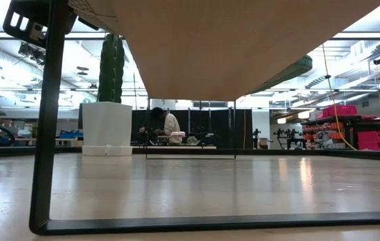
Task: Pick and place slides into the shelf
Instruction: Adjust the slides on the shelf
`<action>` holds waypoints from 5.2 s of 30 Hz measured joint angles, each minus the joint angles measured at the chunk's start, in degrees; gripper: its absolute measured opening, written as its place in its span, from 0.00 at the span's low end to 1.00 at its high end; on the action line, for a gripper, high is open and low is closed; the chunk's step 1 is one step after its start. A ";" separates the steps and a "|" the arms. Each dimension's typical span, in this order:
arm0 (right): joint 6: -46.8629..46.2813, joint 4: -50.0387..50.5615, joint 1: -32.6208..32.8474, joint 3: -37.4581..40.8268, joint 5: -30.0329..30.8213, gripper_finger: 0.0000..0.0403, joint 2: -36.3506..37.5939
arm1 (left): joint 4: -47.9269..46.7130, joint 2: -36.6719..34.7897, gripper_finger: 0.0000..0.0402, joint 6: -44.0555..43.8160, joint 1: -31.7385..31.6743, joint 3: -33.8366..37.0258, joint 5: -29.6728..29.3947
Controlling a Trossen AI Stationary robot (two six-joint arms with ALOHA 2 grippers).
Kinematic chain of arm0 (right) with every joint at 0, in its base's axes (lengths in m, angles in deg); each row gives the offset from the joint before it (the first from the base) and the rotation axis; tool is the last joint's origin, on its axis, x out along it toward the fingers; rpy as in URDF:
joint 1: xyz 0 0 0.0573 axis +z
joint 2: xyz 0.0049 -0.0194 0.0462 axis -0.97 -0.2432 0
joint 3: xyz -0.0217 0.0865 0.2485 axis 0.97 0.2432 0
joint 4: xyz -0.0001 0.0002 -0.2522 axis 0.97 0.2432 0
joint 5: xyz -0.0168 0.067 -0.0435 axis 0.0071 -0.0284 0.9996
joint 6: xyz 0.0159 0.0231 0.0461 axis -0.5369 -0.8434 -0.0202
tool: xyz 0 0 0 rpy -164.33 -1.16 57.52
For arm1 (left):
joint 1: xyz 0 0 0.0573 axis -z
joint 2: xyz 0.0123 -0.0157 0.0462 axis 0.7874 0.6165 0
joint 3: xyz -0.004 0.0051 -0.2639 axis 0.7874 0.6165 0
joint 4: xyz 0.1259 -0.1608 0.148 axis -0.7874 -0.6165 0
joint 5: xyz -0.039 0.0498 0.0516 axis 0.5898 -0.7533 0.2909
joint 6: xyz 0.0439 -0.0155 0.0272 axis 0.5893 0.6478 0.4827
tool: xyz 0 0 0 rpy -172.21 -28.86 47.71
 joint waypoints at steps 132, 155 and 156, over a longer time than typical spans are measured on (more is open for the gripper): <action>-62.27 -53.93 16.70 70.29 35.55 0.01 34.71 | 7.24 -0.02 0.71 -3.15 -0.55 -0.04 -12.41; -60.69 -55.43 16.70 70.29 35.27 0.02 34.73 | -0.01 0.04 0.79 -4.49 2.97 -0.11 -19.10; -60.67 -55.43 16.70 70.29 35.25 0.02 34.73 | 0.10 0.04 0.82 -3.90 3.11 -0.11 -19.22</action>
